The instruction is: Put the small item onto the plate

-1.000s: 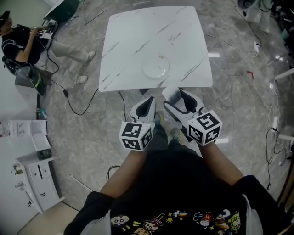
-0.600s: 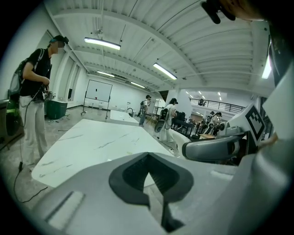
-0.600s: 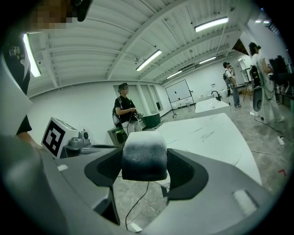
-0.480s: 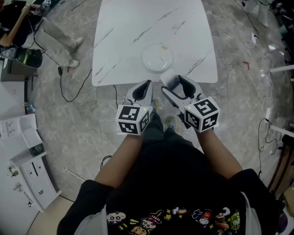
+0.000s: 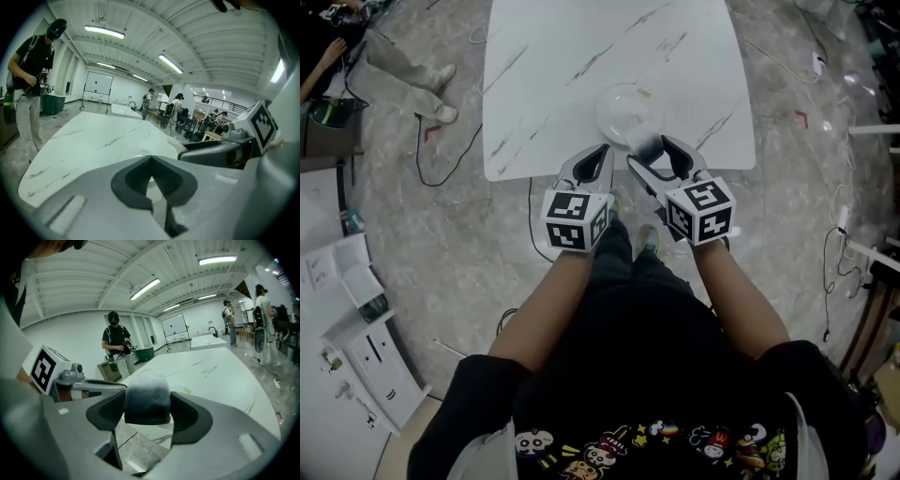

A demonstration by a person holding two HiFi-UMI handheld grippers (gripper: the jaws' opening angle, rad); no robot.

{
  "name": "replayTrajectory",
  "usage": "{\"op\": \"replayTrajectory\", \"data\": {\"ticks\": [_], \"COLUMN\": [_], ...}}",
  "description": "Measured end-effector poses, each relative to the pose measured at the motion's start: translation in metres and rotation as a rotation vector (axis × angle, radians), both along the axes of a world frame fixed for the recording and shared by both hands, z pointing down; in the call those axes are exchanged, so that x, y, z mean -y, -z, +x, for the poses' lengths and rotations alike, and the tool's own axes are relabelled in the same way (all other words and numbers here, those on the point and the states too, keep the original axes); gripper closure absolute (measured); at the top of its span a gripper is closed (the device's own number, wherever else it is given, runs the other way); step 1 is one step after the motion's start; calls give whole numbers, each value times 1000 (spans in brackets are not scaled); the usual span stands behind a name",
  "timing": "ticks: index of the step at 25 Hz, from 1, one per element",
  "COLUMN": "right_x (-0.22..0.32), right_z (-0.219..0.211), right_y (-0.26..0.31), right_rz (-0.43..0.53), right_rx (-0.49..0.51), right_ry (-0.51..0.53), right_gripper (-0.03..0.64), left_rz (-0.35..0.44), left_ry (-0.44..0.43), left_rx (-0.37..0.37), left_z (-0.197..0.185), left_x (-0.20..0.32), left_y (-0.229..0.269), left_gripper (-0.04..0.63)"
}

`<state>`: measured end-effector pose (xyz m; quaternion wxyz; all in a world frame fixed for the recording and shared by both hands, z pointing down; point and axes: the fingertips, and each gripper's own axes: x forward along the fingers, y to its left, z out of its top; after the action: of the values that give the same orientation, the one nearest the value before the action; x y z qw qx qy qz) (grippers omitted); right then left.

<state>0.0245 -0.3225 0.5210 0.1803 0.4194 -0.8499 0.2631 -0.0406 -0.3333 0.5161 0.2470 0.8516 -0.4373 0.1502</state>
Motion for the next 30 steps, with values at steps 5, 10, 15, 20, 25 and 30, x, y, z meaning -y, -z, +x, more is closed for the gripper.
{"op": "replayTrajectory", "data": {"ticks": [5, 10, 15, 20, 25, 30], "right_x": [37, 62, 78, 91, 97, 99], "right_z": [-6, -6, -8, -12, -15, -14], "right_y": [-27, -58, -82, -96, -107, -116], "right_rz": [-5, -35, -73, -99, -135, -167], "right_rx": [-56, -127, -178, -194, -234, -288], "right_ry": [-9, -8, -4, 7, 19, 33], "right_gripper": [290, 290, 290, 290, 290, 290], "left_rz": [-20, -62, -95, -114, -130, -137], "left_ry": [-22, -21, -16, -18, -18, -15], "left_rx": [1, 0, 1, -2, -7, -8], "left_z": [-1, -6, -15, -16, -16, -18], "left_x": [27, 42, 56, 70, 74, 77], "left_y": [-18, -38, -56, -66, -74, -77], "left_gripper": [595, 595, 595, 595, 595, 595]}}
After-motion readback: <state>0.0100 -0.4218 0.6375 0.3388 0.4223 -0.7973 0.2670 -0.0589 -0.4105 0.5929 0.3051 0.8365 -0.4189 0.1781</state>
